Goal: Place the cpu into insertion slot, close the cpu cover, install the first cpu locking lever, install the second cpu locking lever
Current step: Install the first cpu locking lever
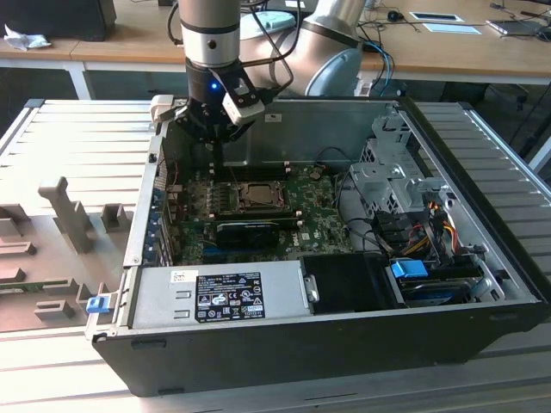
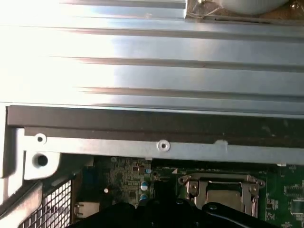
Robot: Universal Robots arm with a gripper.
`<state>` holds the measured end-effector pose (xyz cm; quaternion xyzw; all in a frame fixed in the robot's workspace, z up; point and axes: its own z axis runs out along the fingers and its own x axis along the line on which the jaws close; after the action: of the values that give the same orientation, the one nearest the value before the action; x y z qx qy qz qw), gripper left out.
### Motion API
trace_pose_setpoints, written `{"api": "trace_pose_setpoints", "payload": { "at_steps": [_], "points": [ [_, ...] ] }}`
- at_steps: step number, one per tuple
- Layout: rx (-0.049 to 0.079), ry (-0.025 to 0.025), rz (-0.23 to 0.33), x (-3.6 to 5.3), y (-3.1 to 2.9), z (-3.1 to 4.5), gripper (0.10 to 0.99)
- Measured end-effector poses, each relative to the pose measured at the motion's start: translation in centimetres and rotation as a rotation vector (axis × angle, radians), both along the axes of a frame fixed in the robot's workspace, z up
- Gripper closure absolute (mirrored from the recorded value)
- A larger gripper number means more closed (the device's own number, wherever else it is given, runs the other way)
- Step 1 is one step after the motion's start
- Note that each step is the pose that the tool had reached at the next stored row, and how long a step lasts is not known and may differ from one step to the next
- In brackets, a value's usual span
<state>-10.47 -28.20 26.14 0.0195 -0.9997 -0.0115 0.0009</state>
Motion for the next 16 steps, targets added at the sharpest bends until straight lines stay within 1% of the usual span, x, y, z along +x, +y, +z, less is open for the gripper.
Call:
{"api": "trace_pose_setpoints", "payload": {
  "at_steps": [4, 8, 13, 14, 16],
  "points": [
    [0.000, -0.0010, 0.000, 0.10, 0.01, -0.01, 0.980],
    [0.000, -0.0010, 0.000, 0.45, 0.01, -0.01, 0.980],
    [0.000, -0.0010, 0.000, 1.33, 0.01, -0.01, 0.980],
    [0.000, -0.0011, 0.000, 1.69, 0.01, -0.02, 0.980],
    [0.000, -0.0010, 0.000, 2.14, 0.01, -0.02, 0.980]
  ]
}}
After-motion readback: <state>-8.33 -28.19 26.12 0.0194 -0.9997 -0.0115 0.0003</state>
